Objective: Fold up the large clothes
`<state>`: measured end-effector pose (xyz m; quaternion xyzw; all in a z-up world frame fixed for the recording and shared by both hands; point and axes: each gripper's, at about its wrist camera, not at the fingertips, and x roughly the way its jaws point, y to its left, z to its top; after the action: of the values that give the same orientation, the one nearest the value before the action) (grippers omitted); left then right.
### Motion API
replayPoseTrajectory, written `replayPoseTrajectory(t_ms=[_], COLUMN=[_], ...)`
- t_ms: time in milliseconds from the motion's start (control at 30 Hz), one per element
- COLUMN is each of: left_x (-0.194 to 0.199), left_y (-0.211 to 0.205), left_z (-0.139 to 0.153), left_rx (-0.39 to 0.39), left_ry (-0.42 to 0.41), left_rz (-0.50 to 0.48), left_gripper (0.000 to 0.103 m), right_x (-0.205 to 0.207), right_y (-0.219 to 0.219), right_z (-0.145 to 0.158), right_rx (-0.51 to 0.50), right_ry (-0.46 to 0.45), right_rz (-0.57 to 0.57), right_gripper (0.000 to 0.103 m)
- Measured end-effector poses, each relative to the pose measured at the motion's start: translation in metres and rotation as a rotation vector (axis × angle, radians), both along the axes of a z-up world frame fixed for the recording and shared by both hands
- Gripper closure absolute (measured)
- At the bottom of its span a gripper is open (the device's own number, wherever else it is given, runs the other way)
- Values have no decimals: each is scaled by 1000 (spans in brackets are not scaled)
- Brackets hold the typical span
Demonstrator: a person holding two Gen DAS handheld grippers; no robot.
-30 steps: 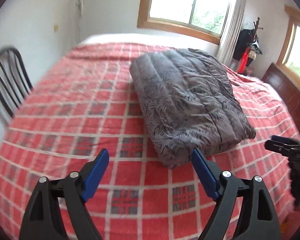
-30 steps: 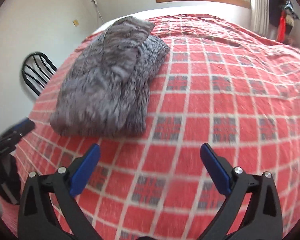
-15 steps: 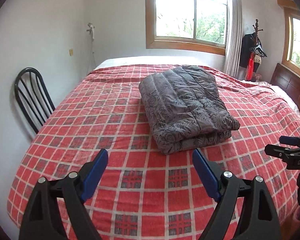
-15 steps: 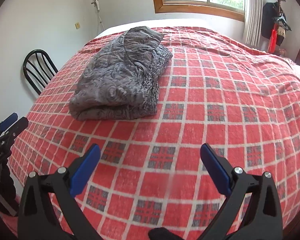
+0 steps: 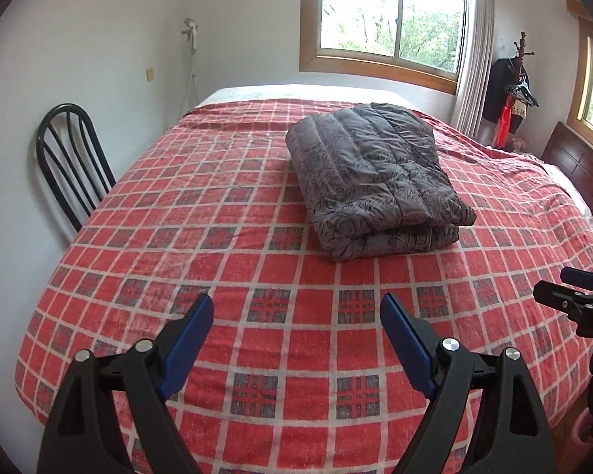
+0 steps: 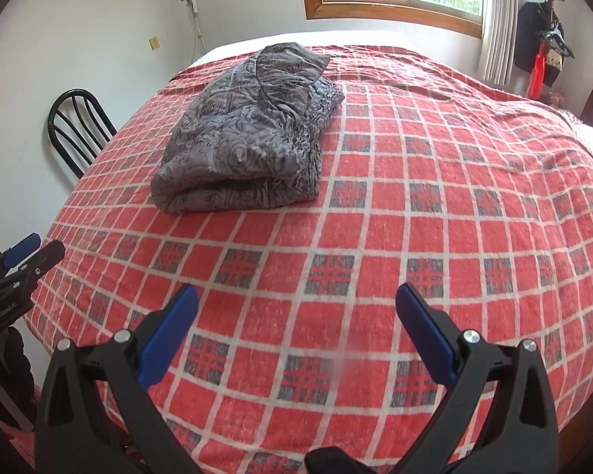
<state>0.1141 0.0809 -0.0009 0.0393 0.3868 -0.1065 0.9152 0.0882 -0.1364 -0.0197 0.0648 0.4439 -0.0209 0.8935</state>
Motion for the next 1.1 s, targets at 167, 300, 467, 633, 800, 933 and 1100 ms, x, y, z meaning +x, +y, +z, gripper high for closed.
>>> replayPoseTrajectory(t_ms=[167,300,467,633,800,933,1100], left_x=[-3,-3,-3,-3,-3,-2,-2], left_y=[1,0,-1,-1,-1,-1,-1], left_z=[0,0,-1,-2,-2,-3,-3], left_rx=[9,19,26,26,26,25,24], left_ry=[-1,-3,-3,-3,-3,-2,-5], left_rz=[3,3,3,0,-3,-3,-5], left_gripper=[17,17,17,17,17,17,17], right_x=[-3,-5,-5,-6,-5,-6,-6], right_y=[0,1,1,3,2,3,3], right_z=[0,-1,-1,-1,-1,-2,-2], right_rx=[10,14,11,11,10,9,4], right_ry=[0,2,0,1,1,0,-1], right_rz=[-1,-4,-2,-7,-4,-2,-1], right_gripper=[4,4,4,4,4,4,4])
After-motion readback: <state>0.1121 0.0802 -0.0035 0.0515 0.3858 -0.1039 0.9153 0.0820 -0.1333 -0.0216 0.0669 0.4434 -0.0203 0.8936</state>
